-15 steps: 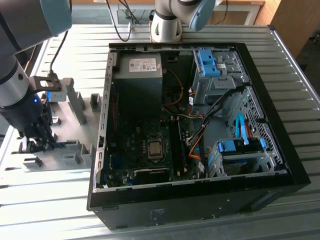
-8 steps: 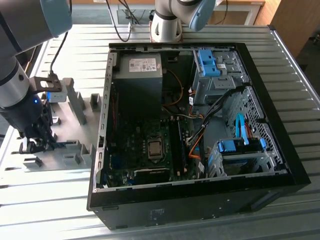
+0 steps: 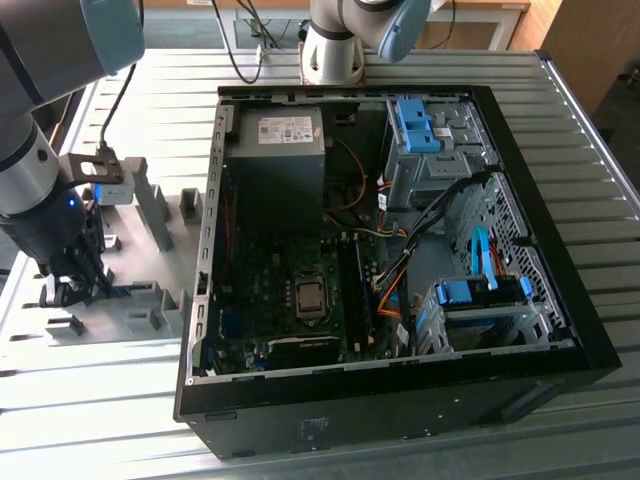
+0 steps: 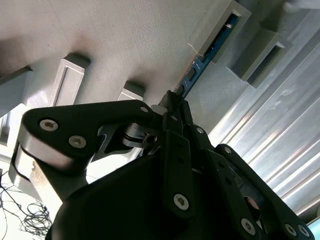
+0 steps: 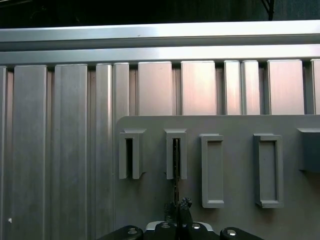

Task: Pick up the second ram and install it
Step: 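Pick up the second ram and move it above second insertion slot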

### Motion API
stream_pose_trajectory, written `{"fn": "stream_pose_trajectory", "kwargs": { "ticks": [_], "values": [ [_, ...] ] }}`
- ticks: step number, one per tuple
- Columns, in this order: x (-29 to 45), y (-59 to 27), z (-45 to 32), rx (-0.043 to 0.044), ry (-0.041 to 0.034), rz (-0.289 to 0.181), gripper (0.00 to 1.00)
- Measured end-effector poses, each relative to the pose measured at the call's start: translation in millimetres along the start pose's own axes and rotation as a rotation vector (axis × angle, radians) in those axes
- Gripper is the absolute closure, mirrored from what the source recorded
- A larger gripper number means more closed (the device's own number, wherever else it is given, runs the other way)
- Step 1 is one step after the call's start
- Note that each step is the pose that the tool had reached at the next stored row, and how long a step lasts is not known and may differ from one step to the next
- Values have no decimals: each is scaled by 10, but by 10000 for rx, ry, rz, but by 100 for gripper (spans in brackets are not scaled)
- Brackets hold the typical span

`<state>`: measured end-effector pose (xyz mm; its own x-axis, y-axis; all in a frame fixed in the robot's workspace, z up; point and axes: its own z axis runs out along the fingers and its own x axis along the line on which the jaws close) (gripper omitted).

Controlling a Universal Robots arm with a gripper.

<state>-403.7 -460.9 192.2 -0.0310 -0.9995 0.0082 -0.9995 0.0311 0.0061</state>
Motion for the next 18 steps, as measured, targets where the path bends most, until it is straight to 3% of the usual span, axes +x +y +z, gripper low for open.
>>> {"fn": "stream_pose_trajectory", "kwargs": {
  "ticks": [11,18],
  "values": [
    [0,0,-2,2,-2,0,86],
    [0,0,-84,1,-1,0,86]
  ]
}}
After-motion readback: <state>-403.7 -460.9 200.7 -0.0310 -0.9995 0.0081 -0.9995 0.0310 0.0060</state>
